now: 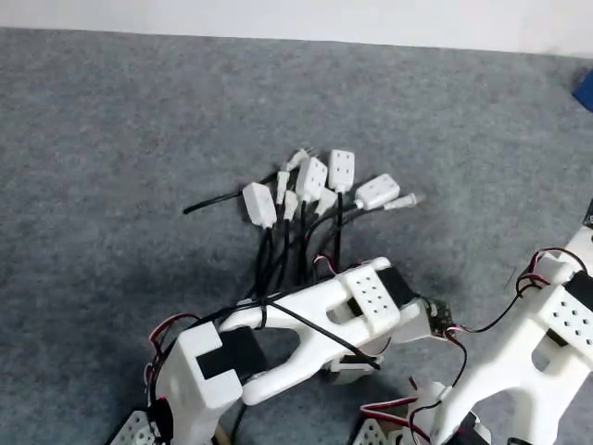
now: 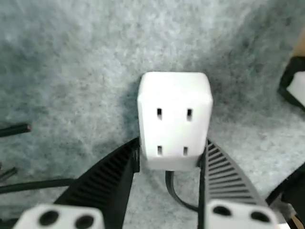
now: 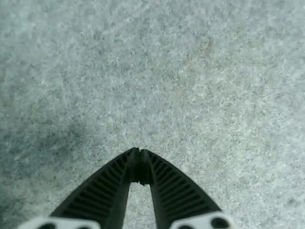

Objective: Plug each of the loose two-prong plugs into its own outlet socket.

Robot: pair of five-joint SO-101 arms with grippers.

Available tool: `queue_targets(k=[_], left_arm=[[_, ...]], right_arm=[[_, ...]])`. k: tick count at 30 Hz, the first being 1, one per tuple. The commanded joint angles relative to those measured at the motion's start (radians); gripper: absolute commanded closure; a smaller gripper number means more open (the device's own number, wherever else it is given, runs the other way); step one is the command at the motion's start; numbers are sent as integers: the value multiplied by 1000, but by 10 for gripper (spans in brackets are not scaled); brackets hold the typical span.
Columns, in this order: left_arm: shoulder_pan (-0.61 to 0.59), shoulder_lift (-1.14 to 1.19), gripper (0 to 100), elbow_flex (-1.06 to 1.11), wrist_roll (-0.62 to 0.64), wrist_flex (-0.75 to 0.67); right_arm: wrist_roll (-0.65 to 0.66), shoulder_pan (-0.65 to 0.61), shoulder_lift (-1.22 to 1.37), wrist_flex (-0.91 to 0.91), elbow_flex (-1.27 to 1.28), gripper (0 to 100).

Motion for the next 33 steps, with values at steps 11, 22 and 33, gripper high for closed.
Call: queue_targets(k=[11,22,33], left_arm=[[-179,-47,995,-35,-203,121],[-340,-22,995,-150,-391,259],[-240,171,929,-226,-344,201]], right_arm=[[11,4,-10,-16,-5,992],[11,4,-10,-16,-7,992],[11,4,-10,-15,-7,992]])
